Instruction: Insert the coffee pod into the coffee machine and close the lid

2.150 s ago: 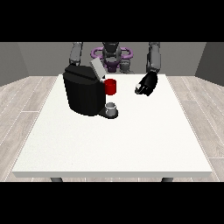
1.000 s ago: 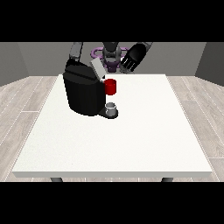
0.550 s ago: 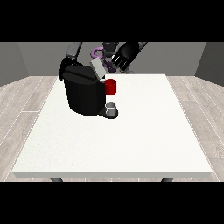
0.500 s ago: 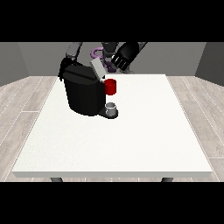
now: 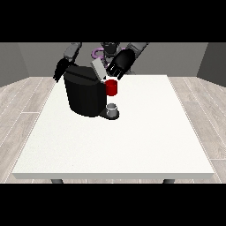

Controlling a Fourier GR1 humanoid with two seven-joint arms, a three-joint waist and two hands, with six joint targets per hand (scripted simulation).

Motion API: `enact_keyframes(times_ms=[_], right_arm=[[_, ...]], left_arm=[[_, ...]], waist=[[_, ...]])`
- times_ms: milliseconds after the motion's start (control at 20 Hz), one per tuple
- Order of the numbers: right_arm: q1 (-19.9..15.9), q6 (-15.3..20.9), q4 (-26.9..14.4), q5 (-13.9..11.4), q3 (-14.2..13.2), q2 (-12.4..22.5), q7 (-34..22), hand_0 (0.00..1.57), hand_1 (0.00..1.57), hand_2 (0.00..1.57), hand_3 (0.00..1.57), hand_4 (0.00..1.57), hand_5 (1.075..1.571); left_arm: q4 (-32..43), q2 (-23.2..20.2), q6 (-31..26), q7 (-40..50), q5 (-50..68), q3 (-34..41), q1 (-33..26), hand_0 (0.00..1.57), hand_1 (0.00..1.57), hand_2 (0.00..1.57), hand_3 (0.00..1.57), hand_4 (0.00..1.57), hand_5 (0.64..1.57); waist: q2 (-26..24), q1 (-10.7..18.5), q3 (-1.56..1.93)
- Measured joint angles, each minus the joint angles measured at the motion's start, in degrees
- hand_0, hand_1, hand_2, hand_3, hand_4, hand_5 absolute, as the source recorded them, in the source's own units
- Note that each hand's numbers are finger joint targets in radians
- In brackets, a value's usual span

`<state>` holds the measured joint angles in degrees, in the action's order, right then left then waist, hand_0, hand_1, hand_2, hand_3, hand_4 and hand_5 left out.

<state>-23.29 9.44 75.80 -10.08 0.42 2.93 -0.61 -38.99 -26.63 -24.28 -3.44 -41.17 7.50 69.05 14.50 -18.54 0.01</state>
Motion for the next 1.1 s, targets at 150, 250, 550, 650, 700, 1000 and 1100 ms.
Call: enact_keyframes(times_ms=[150,250,550,650,700,1000,1100], right_arm=[[-0.7,0.2,-0.2,0.4,-1.2,0.7,-0.5,0.00,0.00,0.00,0.00,0.10,1.571],[-1.5,0.4,-0.6,0.5,-1.8,0.9,-0.7,0.00,0.00,0.00,0.00,0.00,1.571],[-2.1,0.4,-1.9,0.6,-2.8,1.5,-0.6,0.00,0.00,0.00,0.00,0.15,1.571],[-2.1,1.4,-2.0,0.2,-2.6,0.8,-0.3,0.00,0.00,0.00,0.00,0.03,1.571],[-2.8,1.5,-2.1,0.1,-2.9,1.1,-0.6,0.00,0.00,0.00,0.00,0.00,1.571],[-3.7,1.5,-3.0,0.4,-3.5,1.3,-0.4,0.00,0.00,0.00,0.00,0.00,1.571],[-3.1,1.1,-3.3,0.8,-3.8,1.7,0.1,0.00,0.00,0.00,0.00,0.00,1.571]], left_arm=[[0.3,0.5,-0.3,-0.1,-0.3,-0.4,0.6,1.19,1.19,1.26,1.23,0.47,1.571],[0.4,0.7,-0.3,-0.1,-0.4,-0.5,1.2,1.25,1.25,1.29,1.24,0.45,1.571],[1.1,2.2,-0.1,0.0,-0.6,-0.7,1.6,1.20,1.20,1.25,1.21,0.44,1.571],[1.2,2.5,0.3,-0.2,-0.7,-0.7,1.6,1.19,1.19,1.23,1.19,0.43,1.571],[1.3,2.0,-0.2,-0.6,-0.7,-0.6,2.1,1.19,1.19,1.25,1.20,0.42,1.571],[1.6,2.6,0.7,-0.9,-1.2,-0.8,2.9,1.22,1.22,1.26,1.20,0.42,1.571],[1.7,2.7,0.9,-1.0,-1.4,-0.8,2.7,1.23,1.23,1.27,1.21,0.39,1.571]], waist=[[0.4,0.4,0.00],[1.2,0.7,0.00],[2.0,1.5,0.01],[2.1,1.8,0.01],[2.5,2.0,0.01],[3.2,1.9,0.01],[2.7,2.0,0.01]])
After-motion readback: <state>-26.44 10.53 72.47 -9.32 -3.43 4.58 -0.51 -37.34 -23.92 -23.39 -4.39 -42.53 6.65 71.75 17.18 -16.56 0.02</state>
